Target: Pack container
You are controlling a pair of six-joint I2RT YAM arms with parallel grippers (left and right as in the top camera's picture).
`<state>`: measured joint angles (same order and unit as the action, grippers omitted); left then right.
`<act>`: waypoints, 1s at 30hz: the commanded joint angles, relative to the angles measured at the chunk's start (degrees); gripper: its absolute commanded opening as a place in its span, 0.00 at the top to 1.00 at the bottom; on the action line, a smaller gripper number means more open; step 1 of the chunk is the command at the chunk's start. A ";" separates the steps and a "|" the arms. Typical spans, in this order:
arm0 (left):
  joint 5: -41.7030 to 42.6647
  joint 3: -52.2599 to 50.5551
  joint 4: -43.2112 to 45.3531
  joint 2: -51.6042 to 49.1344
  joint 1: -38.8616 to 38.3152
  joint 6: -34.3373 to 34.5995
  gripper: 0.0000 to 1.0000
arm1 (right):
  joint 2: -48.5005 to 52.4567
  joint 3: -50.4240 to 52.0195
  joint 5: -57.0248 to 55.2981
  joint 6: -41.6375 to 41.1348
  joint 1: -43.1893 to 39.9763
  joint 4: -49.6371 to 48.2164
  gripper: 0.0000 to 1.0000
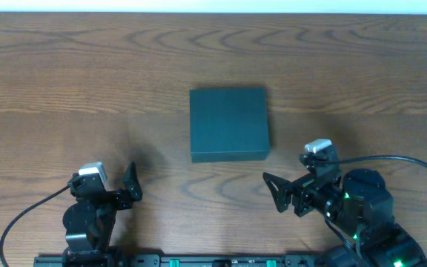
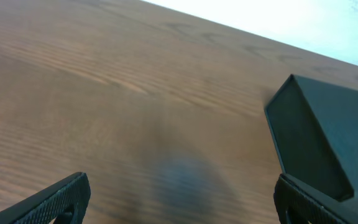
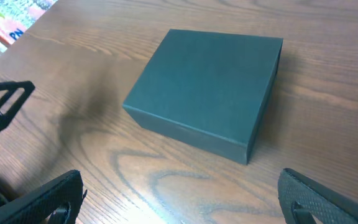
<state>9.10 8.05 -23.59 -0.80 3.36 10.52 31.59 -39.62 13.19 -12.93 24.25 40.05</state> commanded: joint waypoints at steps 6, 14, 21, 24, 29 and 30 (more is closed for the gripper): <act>1.46 -1.31 0.70 0.61 -1.57 2.36 0.05 | -0.20 -0.76 -0.33 0.79 0.04 0.11 0.01; 1.44 -1.31 0.70 0.59 -1.51 2.36 0.05 | -0.20 -0.76 -0.33 0.79 0.04 0.11 0.01; 1.44 -1.31 0.70 0.59 -1.51 2.36 0.05 | -0.20 -0.76 -0.33 0.79 0.04 0.11 0.01; 1.44 -1.31 0.70 0.59 -1.51 2.36 0.05 | -0.20 -0.76 -0.39 0.85 0.04 0.13 0.01; 1.44 -1.31 0.70 0.59 -1.51 2.36 0.05 | -3.15 0.37 -5.97 7.48 -1.38 5.77 0.01; 1.44 -1.31 0.70 0.59 -1.51 2.36 0.05 | -4.66 1.51 -6.95 8.50 -1.99 5.79 0.01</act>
<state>10.15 7.99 -22.92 -0.69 2.07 12.23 29.93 -39.40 10.55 -9.56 23.62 45.45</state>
